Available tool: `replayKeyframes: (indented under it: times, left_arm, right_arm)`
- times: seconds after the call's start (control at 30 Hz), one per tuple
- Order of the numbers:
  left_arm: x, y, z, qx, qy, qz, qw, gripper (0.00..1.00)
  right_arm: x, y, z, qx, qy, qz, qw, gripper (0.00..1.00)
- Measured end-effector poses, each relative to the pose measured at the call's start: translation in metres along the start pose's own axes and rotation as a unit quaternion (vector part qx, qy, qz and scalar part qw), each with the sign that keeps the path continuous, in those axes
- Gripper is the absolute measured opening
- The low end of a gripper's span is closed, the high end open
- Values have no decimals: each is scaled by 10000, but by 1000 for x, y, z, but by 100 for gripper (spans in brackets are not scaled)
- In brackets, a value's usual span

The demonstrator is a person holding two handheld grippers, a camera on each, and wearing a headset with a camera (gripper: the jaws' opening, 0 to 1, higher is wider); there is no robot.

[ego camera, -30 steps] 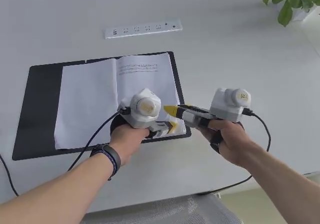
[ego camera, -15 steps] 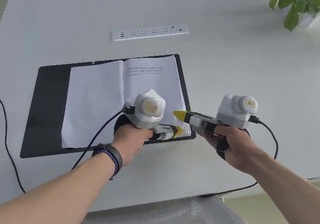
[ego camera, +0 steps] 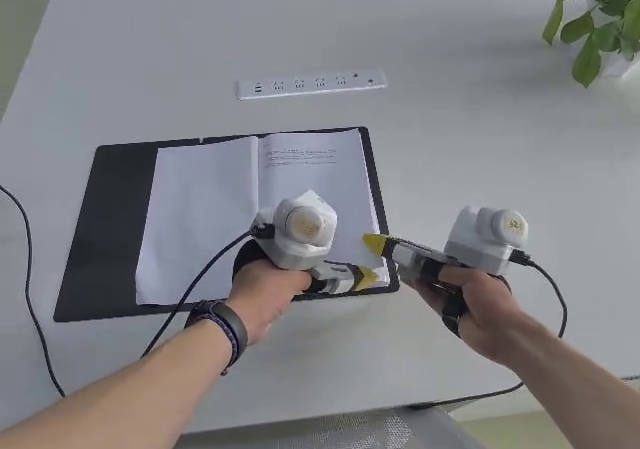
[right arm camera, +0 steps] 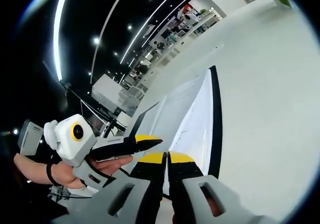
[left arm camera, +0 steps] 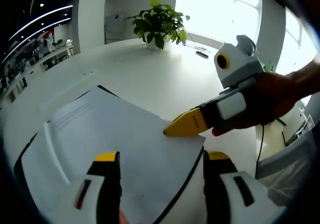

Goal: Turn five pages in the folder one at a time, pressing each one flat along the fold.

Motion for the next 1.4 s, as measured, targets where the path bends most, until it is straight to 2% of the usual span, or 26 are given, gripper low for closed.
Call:
replayKeyframes:
  times: [0.17, 0.43, 0.73, 0.9, 1.17, 1.4]
  left_arm:
    - [3, 9, 0, -56, 7, 44, 10000, 68]
    - [9, 28, -9, -142, 112, 129, 9998, 70]
    - [24, 48, -12, -253, 178, 255, 9992, 70]
    - [31, 66, -14, -389, 208, 346, 9984, 71]
    - [53, 97, -29, -498, 315, 571, 9966, 72]
    - [75, 129, -41, -636, 464, 827, 9935, 72]
  right_arm:
    - [5, -2, 1, -7, -14, -1, 10000, 0]
    - [9, -2, 4, -93, -95, 5, 9999, 0]
    - [25, -7, 12, -171, 78, 63, 9998, 0]
    - [38, -12, 17, -275, 112, 167, 9994, 0]
    - [59, -24, 18, -249, 284, 326, 9988, 0]
    - [86, -44, 21, -193, 481, 530, 9972, 0]
Point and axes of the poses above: the centre of the closed fingertips' face, and the gripper's own axes: y roughly backward along the fingers, x roughly to its left, z roughly out of its top, the point moved 4 cm from there along y, roughly backward along the fingers, and after that the axes turned 2 degrees about z, right-handed, at the moved point
